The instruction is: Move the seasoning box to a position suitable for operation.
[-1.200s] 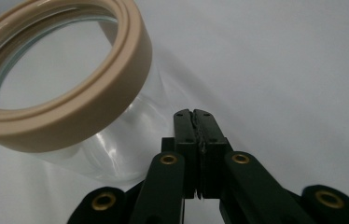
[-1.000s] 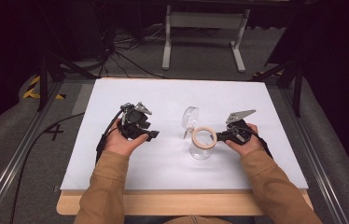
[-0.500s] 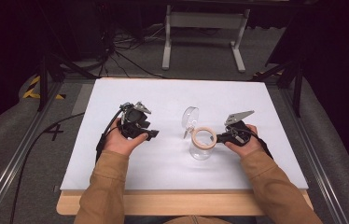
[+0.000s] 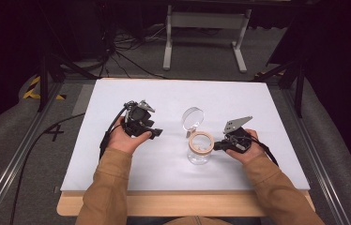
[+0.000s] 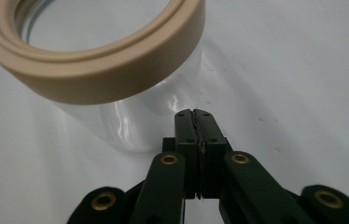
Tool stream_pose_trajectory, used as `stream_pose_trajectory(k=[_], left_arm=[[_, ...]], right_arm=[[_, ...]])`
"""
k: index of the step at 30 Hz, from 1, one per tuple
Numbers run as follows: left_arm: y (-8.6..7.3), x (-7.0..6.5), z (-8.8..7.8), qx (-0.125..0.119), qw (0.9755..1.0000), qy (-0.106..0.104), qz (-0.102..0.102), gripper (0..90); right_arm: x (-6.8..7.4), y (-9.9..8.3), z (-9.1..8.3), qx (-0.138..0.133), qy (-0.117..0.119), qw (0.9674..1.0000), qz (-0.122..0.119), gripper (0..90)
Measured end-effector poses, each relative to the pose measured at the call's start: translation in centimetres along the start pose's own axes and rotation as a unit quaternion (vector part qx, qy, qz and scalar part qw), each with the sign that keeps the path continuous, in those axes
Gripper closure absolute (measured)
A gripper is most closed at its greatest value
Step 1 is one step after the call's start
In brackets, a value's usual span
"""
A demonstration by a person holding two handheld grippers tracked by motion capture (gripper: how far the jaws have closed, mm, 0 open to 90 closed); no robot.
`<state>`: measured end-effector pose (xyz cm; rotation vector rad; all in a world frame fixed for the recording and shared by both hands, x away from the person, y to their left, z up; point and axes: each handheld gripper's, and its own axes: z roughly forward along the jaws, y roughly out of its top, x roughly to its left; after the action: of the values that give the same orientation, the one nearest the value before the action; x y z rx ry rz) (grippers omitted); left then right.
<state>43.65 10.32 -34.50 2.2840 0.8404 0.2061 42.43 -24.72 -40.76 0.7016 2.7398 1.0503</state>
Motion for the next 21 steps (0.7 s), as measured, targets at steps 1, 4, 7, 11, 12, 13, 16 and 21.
stream_pose_trajectory(k=[1,4,7,11,12,13,16,21], left_arm=[[0.1,0.0,0.0,0.0,1.0,0.0,0.0,50.4],[0.3,0.1,0.2,-0.001,1.0,-0.002,0.001,50.5],[0.3,0.2,0.3,-0.002,1.0,-0.003,0.0,50.6],[0.4,0.3,0.3,-0.004,1.0,-0.004,0.002,51.4],[0.4,0.3,0.4,-0.006,1.0,-0.004,0.004,51.4],[0.4,0.3,0.5,-0.005,1.0,-0.002,0.006,52.0],[0.5,0.4,0.6,-0.003,0.9999,-0.008,0.008,53.5],[0.6,0.4,0.6,-0.003,0.9999,-0.016,0.006,54.5]], right_arm=[[0.3,0.0,0.0,0.002,0.003,1.0,-0.002,89.3],[1.1,0.1,0.1,0.007,0.009,0.9998,-0.015,89.3],[1.5,0.1,0.2,0.01,0.01,0.9998,-0.014,89.3],[1.9,0.1,0.2,0.013,0.014,0.9996,-0.019,89.3],[2.0,0.1,0.2,0.014,0.017,0.9996,-0.019,89.3],[2.2,0.2,0.3,0.016,0.017,0.9995,-0.021,89.3],[2.6,0.2,0.4,0.019,0.024,0.9992,-0.024,89.3],[3.0,0.4,0.6,0.023,0.027,0.999,-0.028,89.1]])
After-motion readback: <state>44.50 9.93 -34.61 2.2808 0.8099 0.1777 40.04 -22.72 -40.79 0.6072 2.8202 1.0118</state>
